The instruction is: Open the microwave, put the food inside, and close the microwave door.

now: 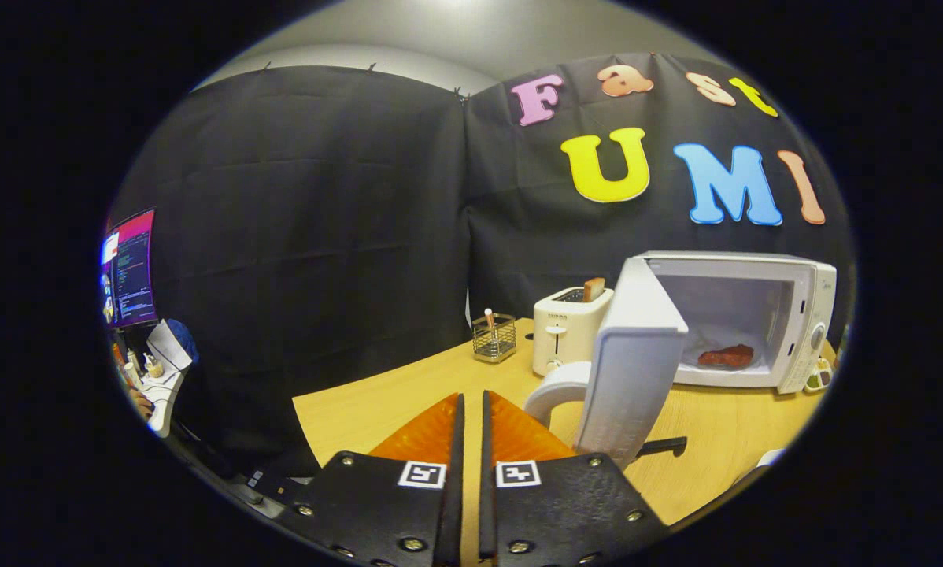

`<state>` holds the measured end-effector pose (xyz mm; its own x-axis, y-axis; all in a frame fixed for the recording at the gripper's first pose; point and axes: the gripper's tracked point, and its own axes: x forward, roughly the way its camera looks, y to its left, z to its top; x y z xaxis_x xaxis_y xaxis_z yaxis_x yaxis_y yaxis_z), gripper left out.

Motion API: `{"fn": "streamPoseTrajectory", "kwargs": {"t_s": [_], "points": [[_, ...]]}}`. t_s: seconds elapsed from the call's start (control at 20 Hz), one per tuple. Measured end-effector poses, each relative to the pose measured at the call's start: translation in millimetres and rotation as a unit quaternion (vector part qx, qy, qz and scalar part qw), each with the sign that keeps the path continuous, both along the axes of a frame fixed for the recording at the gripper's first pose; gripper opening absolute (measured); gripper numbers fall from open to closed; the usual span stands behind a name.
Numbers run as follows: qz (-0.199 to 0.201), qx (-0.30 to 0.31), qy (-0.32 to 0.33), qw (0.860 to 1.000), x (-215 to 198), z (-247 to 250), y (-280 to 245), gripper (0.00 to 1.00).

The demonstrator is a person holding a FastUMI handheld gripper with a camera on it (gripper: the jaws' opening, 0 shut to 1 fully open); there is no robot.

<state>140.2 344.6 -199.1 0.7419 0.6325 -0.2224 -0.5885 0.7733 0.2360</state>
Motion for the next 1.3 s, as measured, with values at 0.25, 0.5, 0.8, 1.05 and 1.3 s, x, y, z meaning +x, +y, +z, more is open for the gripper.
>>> {"fn": "streamPoseTrajectory", "kwargs": {"t_s": [0.25, 0.5, 0.8, 1.05, 1.3], "points": [[-0.066, -0.059, -0.054, 0.995, 9.3, -4.4, -56.6, 0.03], [-0.135, -0.073, -0.041, 0.987, 27.9, -10.4, -131.0, 0.03], [-0.240, -0.096, -0.030, 0.966, 77.1, -18.5, -220.7, 0.03], [-0.322, -0.101, -0.011, 0.941, 129.6, -26.2, -283.1, 0.03], [-0.372, -0.133, -0.023, 0.918, 177.8, -28.8, -319.0, 0.03]]}}
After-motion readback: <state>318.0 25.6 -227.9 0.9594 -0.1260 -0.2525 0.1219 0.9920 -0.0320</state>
